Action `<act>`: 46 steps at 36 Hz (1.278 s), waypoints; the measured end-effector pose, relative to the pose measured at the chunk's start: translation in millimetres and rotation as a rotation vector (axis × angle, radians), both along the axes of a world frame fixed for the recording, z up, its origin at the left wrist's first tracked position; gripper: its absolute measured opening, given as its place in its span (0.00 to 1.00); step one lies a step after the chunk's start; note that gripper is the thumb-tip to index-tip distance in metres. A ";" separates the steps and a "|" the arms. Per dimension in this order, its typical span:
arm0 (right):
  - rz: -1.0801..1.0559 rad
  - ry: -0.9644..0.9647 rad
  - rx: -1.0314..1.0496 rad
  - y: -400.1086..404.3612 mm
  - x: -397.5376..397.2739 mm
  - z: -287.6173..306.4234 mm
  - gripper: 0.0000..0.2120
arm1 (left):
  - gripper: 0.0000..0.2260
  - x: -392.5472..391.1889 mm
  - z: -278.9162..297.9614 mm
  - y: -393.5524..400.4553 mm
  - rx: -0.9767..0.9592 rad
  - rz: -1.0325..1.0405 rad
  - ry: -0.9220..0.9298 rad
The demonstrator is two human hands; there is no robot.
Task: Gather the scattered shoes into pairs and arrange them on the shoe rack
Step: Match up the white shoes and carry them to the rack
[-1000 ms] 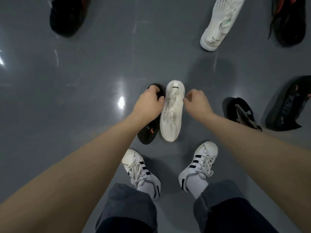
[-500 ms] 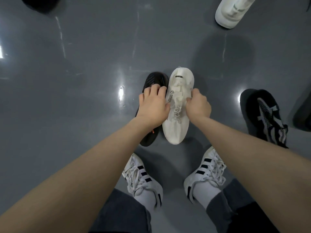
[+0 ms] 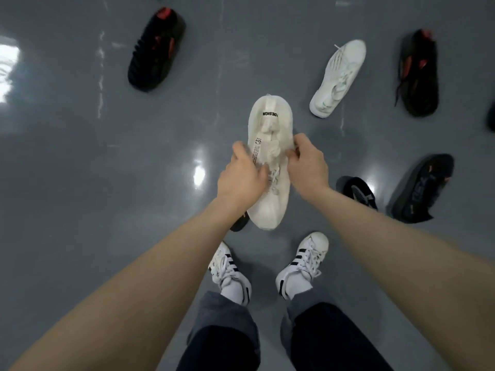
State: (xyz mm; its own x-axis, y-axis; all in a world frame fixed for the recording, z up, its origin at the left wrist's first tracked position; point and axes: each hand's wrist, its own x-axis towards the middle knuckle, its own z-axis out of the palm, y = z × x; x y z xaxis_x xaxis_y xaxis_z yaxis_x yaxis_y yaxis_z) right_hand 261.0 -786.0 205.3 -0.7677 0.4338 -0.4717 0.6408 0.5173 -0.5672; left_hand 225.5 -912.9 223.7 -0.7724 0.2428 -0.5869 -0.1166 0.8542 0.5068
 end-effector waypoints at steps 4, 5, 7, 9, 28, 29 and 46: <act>0.046 0.054 -0.003 -9.0 -24.9 68.7 0.03 | 0.20 -10.9 65.7 -13.4 0.008 0.033 0.060; 0.059 0.070 -0.003 -12.0 -31.4 84.8 0.03 | 0.19 -14.5 82.6 -18.1 0.023 0.054 0.073; 0.072 0.112 -0.017 -18.9 -42.8 113.8 0.02 | 0.18 -22.1 114.0 -27.8 0.047 0.082 0.104; 0.069 0.155 -0.043 -27.2 -52.6 142.8 0.04 | 0.19 -32.0 146.1 -38.6 0.058 0.097 0.126; 0.144 0.239 -0.055 -137.7 -148.4 360.3 0.08 | 0.20 -104.3 371.4 -151.2 -0.005 0.123 0.288; 0.157 0.239 -0.051 -142.2 -154.9 368.5 0.09 | 0.21 -110.3 378.7 -156.1 -0.018 0.122 0.296; 0.318 0.204 0.034 -151.9 -306.9 428.6 0.08 | 0.17 -250.0 438.3 -166.4 -0.049 0.194 0.296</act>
State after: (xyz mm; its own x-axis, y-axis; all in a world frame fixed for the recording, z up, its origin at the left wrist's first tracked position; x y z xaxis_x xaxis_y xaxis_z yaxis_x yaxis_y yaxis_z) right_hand -45.9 -937.9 633.9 -0.9432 0.1716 -0.2845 0.3208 0.6932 -0.6454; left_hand -24.5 -1079.3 662.0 -0.9397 0.0522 -0.3381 -0.1332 0.8544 0.5022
